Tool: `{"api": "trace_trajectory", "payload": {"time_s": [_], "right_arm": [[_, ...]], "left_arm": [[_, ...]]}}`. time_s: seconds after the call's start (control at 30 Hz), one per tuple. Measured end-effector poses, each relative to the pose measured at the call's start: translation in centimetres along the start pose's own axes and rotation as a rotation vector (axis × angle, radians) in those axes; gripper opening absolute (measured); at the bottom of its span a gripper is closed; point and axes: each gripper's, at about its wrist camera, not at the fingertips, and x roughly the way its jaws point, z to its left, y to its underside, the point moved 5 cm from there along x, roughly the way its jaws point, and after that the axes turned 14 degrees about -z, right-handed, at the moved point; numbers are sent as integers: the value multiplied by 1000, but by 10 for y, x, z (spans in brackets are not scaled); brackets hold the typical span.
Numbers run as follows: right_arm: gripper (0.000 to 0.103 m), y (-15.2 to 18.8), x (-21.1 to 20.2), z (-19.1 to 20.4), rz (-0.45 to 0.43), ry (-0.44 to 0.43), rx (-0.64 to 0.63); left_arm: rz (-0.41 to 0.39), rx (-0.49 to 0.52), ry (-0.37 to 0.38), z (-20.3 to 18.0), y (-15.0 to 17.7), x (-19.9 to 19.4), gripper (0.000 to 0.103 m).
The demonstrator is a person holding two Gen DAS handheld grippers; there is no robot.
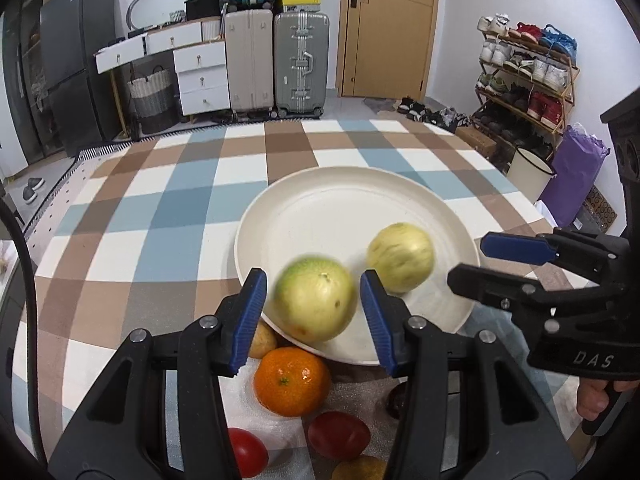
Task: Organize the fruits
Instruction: 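Lower both large fruits onto the white plate and open both tools, then grasp the mandarin orange with the right tool while the left tool approaches the brown fruit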
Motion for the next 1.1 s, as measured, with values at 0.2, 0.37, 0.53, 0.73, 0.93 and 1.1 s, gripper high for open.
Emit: {"api": "trace_trajectory", "payload": {"time_s": [0.2, 0.37, 0.53, 0.73, 0.93, 1.1], "right_arm": [[82, 0, -26, 2, -37, 0, -17], [102, 0, -50, 7, -66, 5, -34], [103, 2, -68, 13, -84, -11, -19], [103, 17, -85, 31, -71, -21, -46], [103, 39, -89, 48, -23, -36, -83], [103, 58, -91, 60, 22, -49, -99]], "left_arm": [[-68, 0, -8, 1, -10, -31, 85], [-101, -21, -11, 7, -7, -66, 103], [-107, -59, -70, 27, 2, -93, 103], [-61, -103, -132, 54, 25, -121, 102], [-37, -97, -165, 66, 40, -138, 103], [-14, -75, -174, 65, 48, -145, 102]]}}
